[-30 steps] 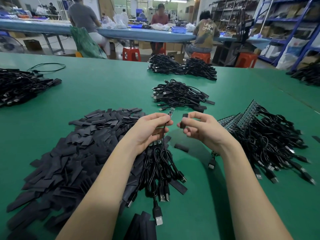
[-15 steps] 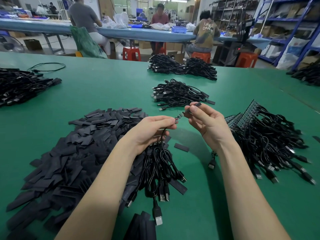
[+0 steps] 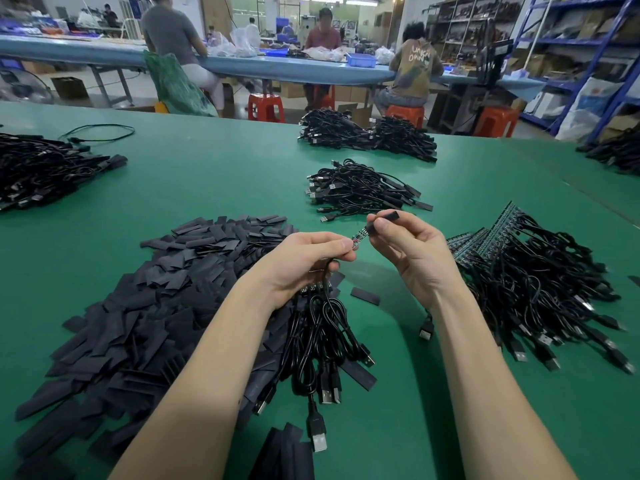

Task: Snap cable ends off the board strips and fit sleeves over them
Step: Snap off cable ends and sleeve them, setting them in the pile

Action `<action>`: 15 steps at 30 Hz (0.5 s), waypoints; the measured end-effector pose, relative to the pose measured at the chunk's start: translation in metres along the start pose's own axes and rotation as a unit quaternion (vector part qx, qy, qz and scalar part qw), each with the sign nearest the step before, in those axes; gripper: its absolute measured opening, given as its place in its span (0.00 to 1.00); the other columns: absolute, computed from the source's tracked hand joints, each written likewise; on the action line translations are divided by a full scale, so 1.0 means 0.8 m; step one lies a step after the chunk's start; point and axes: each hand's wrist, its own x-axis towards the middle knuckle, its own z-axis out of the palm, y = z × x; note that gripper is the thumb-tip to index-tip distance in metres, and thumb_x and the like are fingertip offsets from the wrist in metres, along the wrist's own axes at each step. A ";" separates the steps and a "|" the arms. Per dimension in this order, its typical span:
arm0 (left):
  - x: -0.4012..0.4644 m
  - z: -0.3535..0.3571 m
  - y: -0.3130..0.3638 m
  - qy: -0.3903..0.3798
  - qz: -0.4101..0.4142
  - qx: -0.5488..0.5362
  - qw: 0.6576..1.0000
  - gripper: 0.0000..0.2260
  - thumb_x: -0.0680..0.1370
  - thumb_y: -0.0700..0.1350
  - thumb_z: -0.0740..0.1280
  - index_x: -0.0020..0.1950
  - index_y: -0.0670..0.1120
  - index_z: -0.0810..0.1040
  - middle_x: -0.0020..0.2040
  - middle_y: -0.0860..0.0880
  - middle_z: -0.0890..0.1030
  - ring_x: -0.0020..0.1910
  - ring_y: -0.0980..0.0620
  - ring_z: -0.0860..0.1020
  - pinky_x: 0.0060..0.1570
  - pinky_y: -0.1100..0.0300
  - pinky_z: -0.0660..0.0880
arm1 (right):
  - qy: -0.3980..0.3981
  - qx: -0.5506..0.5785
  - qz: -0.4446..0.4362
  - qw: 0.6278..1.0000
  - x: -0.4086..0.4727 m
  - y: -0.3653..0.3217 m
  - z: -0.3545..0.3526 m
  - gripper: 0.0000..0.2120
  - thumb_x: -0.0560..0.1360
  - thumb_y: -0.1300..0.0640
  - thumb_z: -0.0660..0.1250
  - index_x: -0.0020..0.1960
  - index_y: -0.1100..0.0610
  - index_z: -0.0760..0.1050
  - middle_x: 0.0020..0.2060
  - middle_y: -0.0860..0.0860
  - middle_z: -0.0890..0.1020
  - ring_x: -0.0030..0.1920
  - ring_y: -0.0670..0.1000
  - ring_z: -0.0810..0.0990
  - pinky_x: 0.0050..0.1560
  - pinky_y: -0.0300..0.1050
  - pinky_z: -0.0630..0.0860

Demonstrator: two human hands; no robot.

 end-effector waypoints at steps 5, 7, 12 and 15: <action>-0.005 -0.001 0.003 -0.033 0.006 0.004 0.999 0.06 0.71 0.48 0.73 0.44 0.48 0.86 0.39 0.52 0.83 0.32 0.60 0.74 0.34 0.69 0.72 | -0.031 0.005 0.027 0.999 0.000 0.001 -0.005 0.06 0.69 0.61 0.74 0.43 0.53 0.86 0.47 0.53 0.87 0.47 0.46 0.85 0.47 0.37 0.80; -0.008 -0.002 0.003 -0.056 0.010 -0.001 0.998 0.05 0.71 0.48 0.73 0.44 0.48 0.86 0.39 0.52 0.83 0.32 0.59 0.74 0.35 0.69 0.72 | -0.059 0.008 0.059 0.996 -0.002 0.001 -0.007 0.06 0.70 0.60 0.73 0.44 0.51 0.86 0.48 0.51 0.87 0.46 0.45 0.85 0.46 0.35 0.80; -0.010 -0.004 0.004 -0.071 0.017 0.008 0.997 0.05 0.71 0.47 0.73 0.43 0.48 0.87 0.39 0.52 0.83 0.33 0.59 0.73 0.37 0.69 0.72 | -0.092 -0.002 0.082 0.992 -0.003 -0.003 -0.011 0.05 0.70 0.59 0.74 0.44 0.50 0.85 0.50 0.51 0.87 0.45 0.44 0.85 0.45 0.35 0.80; -0.012 -0.006 0.003 -0.080 0.024 0.013 0.996 0.04 0.71 0.47 0.73 0.43 0.48 0.86 0.39 0.51 0.82 0.33 0.58 0.73 0.37 0.69 0.72 | -0.120 -0.015 0.075 0.990 -0.006 -0.006 -0.012 0.10 0.64 0.54 0.80 0.44 0.50 0.85 0.49 0.52 0.87 0.43 0.45 0.85 0.46 0.37 0.81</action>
